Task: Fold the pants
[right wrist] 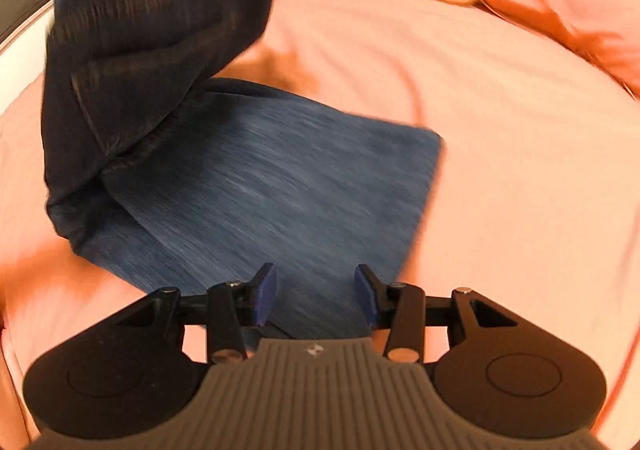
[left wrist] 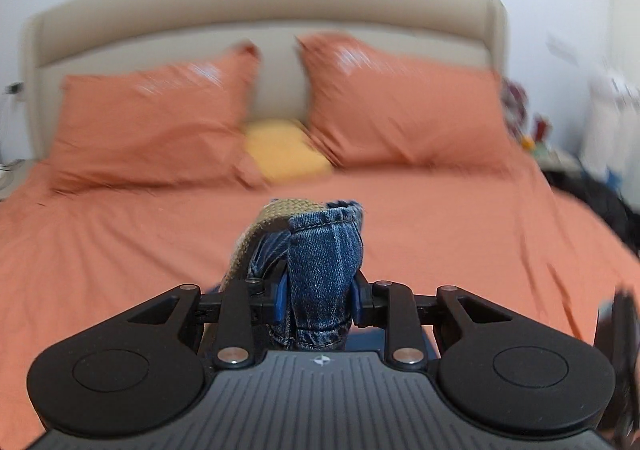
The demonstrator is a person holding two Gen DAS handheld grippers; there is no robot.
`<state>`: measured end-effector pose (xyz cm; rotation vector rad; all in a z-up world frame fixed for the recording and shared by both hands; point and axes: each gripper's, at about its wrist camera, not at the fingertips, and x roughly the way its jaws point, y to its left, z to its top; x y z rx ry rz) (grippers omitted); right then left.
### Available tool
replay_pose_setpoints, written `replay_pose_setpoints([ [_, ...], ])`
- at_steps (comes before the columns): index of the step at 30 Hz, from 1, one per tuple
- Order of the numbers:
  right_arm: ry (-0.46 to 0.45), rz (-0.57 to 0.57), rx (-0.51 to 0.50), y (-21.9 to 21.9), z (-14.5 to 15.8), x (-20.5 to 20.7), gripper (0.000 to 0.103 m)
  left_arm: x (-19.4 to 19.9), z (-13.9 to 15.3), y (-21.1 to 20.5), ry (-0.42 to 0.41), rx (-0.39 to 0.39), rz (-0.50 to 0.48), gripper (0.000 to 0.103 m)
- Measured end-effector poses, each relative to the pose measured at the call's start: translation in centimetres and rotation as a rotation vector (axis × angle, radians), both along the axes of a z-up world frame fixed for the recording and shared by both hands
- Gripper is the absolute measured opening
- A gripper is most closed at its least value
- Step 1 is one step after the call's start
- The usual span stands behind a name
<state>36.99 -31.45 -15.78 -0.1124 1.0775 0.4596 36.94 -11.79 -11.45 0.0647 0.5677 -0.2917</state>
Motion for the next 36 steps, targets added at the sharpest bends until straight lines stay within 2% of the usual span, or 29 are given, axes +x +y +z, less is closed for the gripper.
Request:
replay_pose_setpoints([
  [6, 0.021, -0.031, 0.011, -3.1, -1.6, -1.6, 0.041, -2.3, -7.6, -6.5, 0.160, 0.122, -0.133, 0.033],
  [10, 0.023, -0.041, -0.005, -4.0, -2.5, -2.2, 0.041, -2.7, -10.9, -7.7, 0.295, 0.139, -0.203, 0.037],
  [13, 0.038, -0.055, -0.009, -4.9, -2.8, -2.8, 0.041, -1.8, -11.4, -7.1, 0.358, 0.100, -0.232, 0.043],
  [15, 0.043, -0.058, -0.016, -5.1, -2.8, -3.0, 0.041, -1.4, -11.0, -6.1, 0.414, 0.026, -0.262, 0.054],
  [18, 0.035, -0.056, -0.028, -5.0, -2.2, -3.5, 0.041, -1.2, -10.0, -4.4, 0.480, -0.098, -0.335, 0.064],
  [19, 0.031, -0.054, -0.027, -4.9, -1.7, -3.7, 0.041, -1.4, -9.4, -3.7, 0.492, -0.127, -0.364, 0.064],
  [21, 0.020, -0.056, -0.021, -4.5, -0.6, -3.8, 0.041, -2.3, -8.1, -2.2, 0.475, -0.132, -0.384, 0.065],
  [24, 0.009, -0.066, 0.020, -4.1, 1.4, -3.8, 0.042, -3.2, -6.7, 1.1, 0.431, -0.093, -0.370, 0.067],
  [26, 0.007, -0.082, 0.059, -3.6, 2.7, -3.2, 0.041, -3.7, -6.4, 3.6, 0.403, -0.035, -0.339, 0.067],
  [28, 0.007, -0.108, 0.093, -2.9, 3.5, -2.4, 0.041, -3.7, -6.5, 6.0, 0.387, 0.021, -0.294, 0.067],
  [31, 0.041, -0.155, 0.144, -2.0, 3.7, -0.8, 0.041, -4.0, -7.5, 9.8, 0.408, 0.085, -0.237, 0.067],
  [34, 0.053, -0.200, 0.133, -1.0, 3.0, 0.9, 0.042, -4.6, -8.9, 12.8, 0.425, 0.136, -0.205, 0.067],
  [36, 0.063, -0.238, 0.136, -0.8, 2.3, 2.1, 0.049, -5.0, -9.8, 14.4, 0.444, 0.139, -0.200, 0.067],
])
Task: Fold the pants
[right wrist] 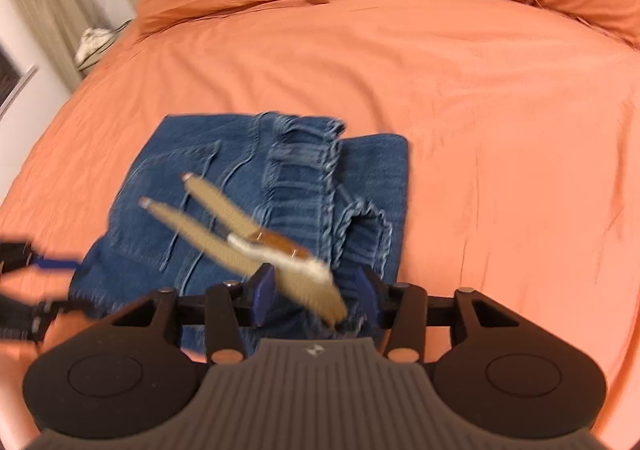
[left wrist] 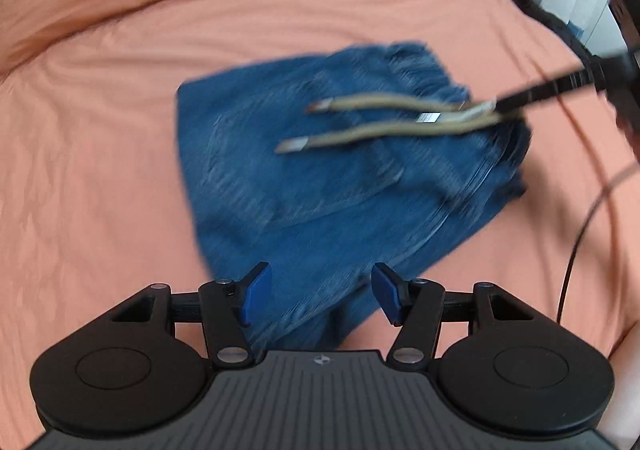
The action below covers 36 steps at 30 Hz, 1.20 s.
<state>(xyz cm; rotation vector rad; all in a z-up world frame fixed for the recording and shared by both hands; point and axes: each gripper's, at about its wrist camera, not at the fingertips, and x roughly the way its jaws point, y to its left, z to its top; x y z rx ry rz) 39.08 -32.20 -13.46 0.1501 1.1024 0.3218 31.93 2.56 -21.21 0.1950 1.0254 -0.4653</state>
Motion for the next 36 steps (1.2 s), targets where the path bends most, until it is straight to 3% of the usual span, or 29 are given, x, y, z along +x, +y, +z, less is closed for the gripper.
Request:
replay_pose_setpoints([
  [6, 0.091, -0.070, 0.053, 0.7, -2.1, 3.0, 0.049, -1.1, -1.6, 1.7, -0.013, 0.003, -0.046, 0.069],
  [8, 0.125, -0.074, 0.071, 1.1, -2.7, 3.5, 0.041, -1.6, -1.7, 2.0, -0.018, 0.015, -0.077, 0.072],
  [13, 0.188, -0.049, 0.035, 2.3, -4.0, 4.0, 0.043, -1.8, -2.0, 2.4, -0.019, 0.056, -0.098, 0.073],
  [14, 0.183, -0.041, 0.026, 2.5, -3.7, 3.9, 0.040, -1.5, -2.3, 2.6, 0.000, 0.059, -0.088, 0.070],
  [17, 0.157, -0.010, -0.011, 3.4, -2.0, 3.2, 0.018, -1.0, -3.2, 3.1, 0.030, 0.083, -0.035, 0.064],
  [23, 0.046, 0.096, -0.004, 5.3, 4.0, 0.8, 0.010, -0.7, -2.4, 4.2, 0.009, -0.064, 0.081, 0.063],
  [25, -0.005, 0.102, 0.012, 5.6, 6.0, 0.2, 0.008, -0.7, -2.1, 3.7, -0.014, -0.058, 0.088, 0.053],
  [27, -0.073, 0.093, -0.013, 5.5, 7.7, -0.3, 0.001, -0.6, -2.0, 3.0, -0.025, 0.001, 0.094, 0.030],
  [30, -0.126, 0.038, -0.056, 3.6, 9.6, -0.9, 0.000, -0.8, -1.8, 3.0, -0.042, 0.040, 0.082, 0.027],
  [33, -0.066, 0.031, -0.021, 1.0, 9.0, -1.8, 0.000, -1.2, -2.0, 3.2, -0.051, 0.072, 0.070, 0.024],
  [36, 0.019, 0.009, -0.033, -0.5, 6.2, -3.1, 0.000, -1.3, -2.8, 3.1, -0.035, 0.112, 0.052, 0.022],
])
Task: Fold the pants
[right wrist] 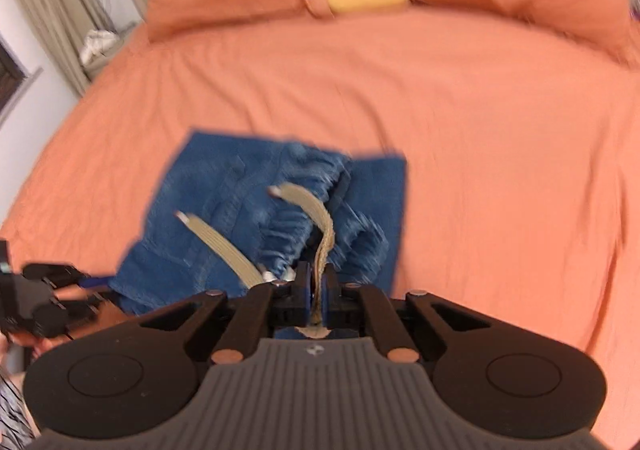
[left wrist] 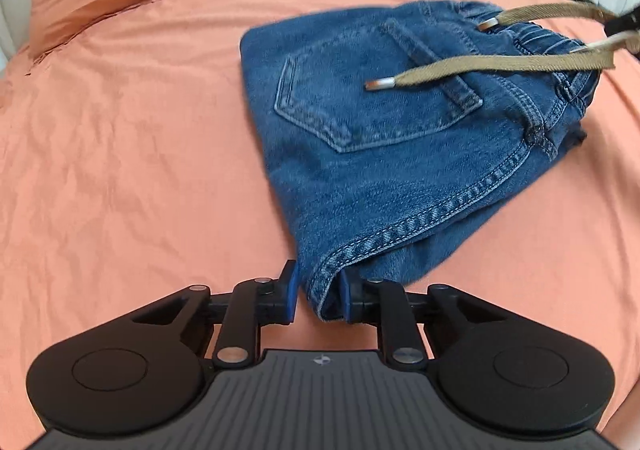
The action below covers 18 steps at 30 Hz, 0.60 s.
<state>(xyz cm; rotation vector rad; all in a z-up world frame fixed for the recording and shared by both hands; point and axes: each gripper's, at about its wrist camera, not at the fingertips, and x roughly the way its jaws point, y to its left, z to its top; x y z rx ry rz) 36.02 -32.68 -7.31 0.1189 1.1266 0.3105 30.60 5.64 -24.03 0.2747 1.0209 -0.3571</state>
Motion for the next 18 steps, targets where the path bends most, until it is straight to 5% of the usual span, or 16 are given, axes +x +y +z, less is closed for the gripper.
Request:
replay_pose_setpoints([
  [4, 0.079, -0.113, -0.041, -2.6, -4.8, -0.6, 0.007, 0.2, 0.2, 0.0, 0.014, -0.005, 0.013, 0.021],
  [6, 0.125, -0.210, -0.030, -4.8, -6.8, -0.9, 0.022, 0.2, 0.3, 0.0, 0.018, -0.007, 0.017, 0.021],
  [10, 0.211, -0.314, -0.058, -8.5, -9.4, -1.9, 0.025, 0.2, 0.4, -0.2, 0.029, 0.000, 0.012, 0.021],
  [18, 0.044, -0.186, 0.088, -5.9, -4.3, -2.1, 0.042, 0.9, 0.5, -0.5, 0.063, 0.033, -0.021, 0.022],
])
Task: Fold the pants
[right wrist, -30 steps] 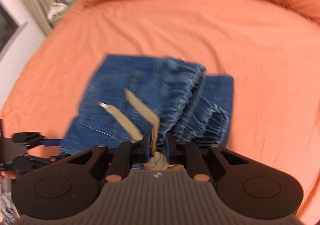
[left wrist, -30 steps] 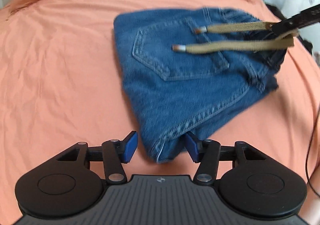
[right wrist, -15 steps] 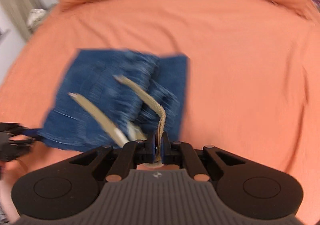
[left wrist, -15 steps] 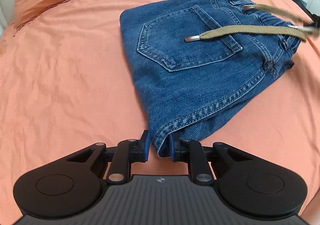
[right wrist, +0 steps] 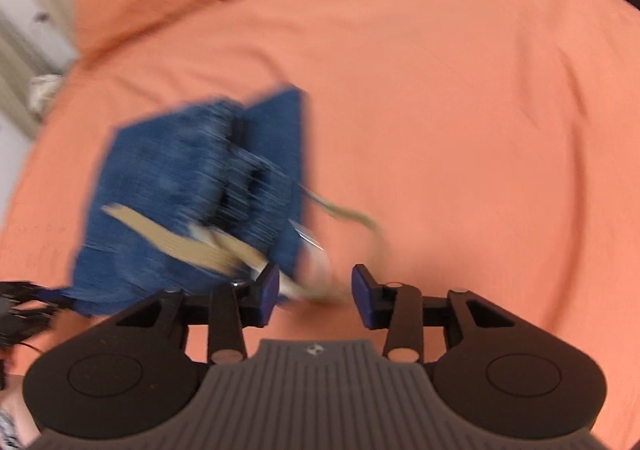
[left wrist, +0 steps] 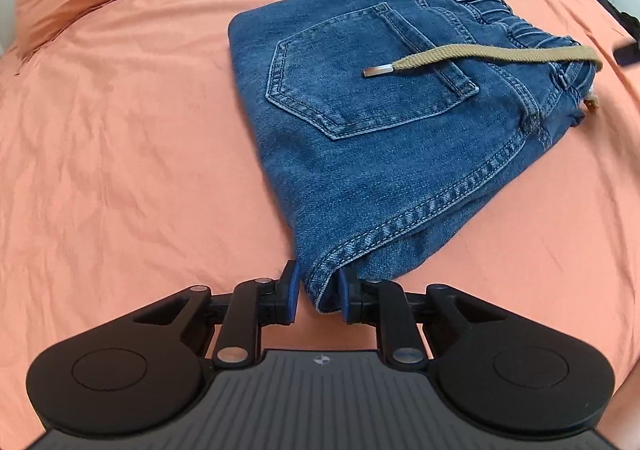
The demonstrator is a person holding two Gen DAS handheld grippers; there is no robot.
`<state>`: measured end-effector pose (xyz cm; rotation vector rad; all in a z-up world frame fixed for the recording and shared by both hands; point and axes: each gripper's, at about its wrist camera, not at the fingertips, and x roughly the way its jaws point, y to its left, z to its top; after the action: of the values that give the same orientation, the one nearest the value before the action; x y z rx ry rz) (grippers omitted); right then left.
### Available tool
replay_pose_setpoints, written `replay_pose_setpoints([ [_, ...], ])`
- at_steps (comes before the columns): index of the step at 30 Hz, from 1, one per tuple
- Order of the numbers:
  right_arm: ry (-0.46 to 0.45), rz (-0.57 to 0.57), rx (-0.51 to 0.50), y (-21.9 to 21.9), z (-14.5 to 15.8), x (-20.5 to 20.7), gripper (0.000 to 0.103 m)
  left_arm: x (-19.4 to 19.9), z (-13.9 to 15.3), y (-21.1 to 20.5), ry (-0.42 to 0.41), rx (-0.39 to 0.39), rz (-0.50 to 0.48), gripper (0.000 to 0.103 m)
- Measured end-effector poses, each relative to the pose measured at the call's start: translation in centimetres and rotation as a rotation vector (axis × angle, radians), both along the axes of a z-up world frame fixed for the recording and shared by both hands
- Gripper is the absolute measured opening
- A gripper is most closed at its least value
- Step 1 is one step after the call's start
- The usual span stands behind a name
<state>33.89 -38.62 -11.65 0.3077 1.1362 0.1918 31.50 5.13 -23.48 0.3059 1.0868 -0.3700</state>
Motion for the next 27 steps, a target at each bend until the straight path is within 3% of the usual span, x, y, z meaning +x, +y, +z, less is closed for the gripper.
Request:
replay_pose_setpoints([
  [3, -0.069, 0.057, 0.082, 2.9, 1.0, 2.7, 0.041, -0.1, -0.1, -0.2, -0.005, 0.007, 0.002, 0.021],
  [7, -0.092, 0.092, 0.083, 5.8, -0.2, 6.8, 0.041, -0.2, -0.1, 0.0, -0.010, -0.007, 0.004, 0.021],
  [12, -0.020, 0.077, 0.168, 6.6, -3.6, 10.1, 0.038, 0.2, -0.1, 0.2, 0.007, -0.026, 0.009, 0.021],
  [14, 0.004, 0.079, 0.144, 7.1, -5.0, 11.1, 0.037, 0.3, -0.2, 0.2, 0.012, -0.029, 0.003, 0.021],
  [18, 0.070, 0.042, 0.176, 6.8, -7.8, 11.6, 0.042, 0.6, -0.4, 0.3, 0.024, -0.031, -0.004, 0.021],
  [19, 0.072, 0.029, 0.200, 6.5, -8.0, 11.3, 0.037, 0.7, -0.4, 0.3, 0.026, -0.033, -0.003, 0.021],
  [21, 0.057, 0.033, 0.252, 6.5, -7.7, 11.0, 0.011, 0.7, -0.4, 0.4, 0.032, -0.037, 0.001, 0.021],
  [23, 0.012, 0.066, 0.249, 7.1, -6.0, 10.4, 0.004, 0.7, -0.4, 0.4, 0.032, -0.040, 0.001, 0.021],
  [27, -0.089, 0.130, 0.263, 8.2, -0.4, 8.8, 0.003, 0.2, -0.1, 0.2, 0.017, -0.026, -0.020, 0.020],
])
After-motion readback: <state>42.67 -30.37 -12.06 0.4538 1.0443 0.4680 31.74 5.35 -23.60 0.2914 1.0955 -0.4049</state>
